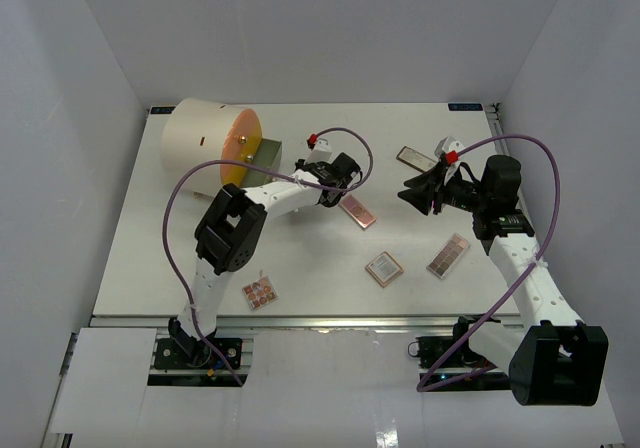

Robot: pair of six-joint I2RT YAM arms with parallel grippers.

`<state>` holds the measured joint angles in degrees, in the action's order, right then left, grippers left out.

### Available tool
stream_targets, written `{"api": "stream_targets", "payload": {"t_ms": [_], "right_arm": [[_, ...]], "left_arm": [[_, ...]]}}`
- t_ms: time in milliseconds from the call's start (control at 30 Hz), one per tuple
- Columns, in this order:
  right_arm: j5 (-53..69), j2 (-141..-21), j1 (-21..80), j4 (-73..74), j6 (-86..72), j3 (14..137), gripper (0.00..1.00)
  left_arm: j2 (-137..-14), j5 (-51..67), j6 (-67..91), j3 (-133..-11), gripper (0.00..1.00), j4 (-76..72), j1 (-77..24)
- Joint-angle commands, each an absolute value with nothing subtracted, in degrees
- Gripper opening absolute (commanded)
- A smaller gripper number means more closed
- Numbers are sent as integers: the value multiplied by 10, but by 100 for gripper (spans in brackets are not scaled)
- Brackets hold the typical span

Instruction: Organize the makeup

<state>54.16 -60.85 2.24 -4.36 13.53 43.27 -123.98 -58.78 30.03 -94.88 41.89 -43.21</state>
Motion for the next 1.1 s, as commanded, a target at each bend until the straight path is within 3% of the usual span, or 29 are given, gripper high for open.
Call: {"api": "stream_targets", "payload": {"t_ms": [0,333,467,600,767,1067], "right_arm": [[545,-599,18,-49,141,435,45],[545,-599,18,-39,150,438,49],[554,-602,17,-33,160,439,57],[563,-605,16,-20,173,444,68],[575,-605,15,-6,187,446,77],[575,-606,14,-6,185,448,78]], "left_arm": [[-1218,-574,323,-982,29,453,-431],[-1120,-356,243,-911,60,397,-431],[-1032,-248,211,-838,75,354,-430],[-955,-139,190,-745,96,321,-430],[-826,-89,257,-614,98,328,-427],[-583,-98,561,-408,98,412,-421]]}}
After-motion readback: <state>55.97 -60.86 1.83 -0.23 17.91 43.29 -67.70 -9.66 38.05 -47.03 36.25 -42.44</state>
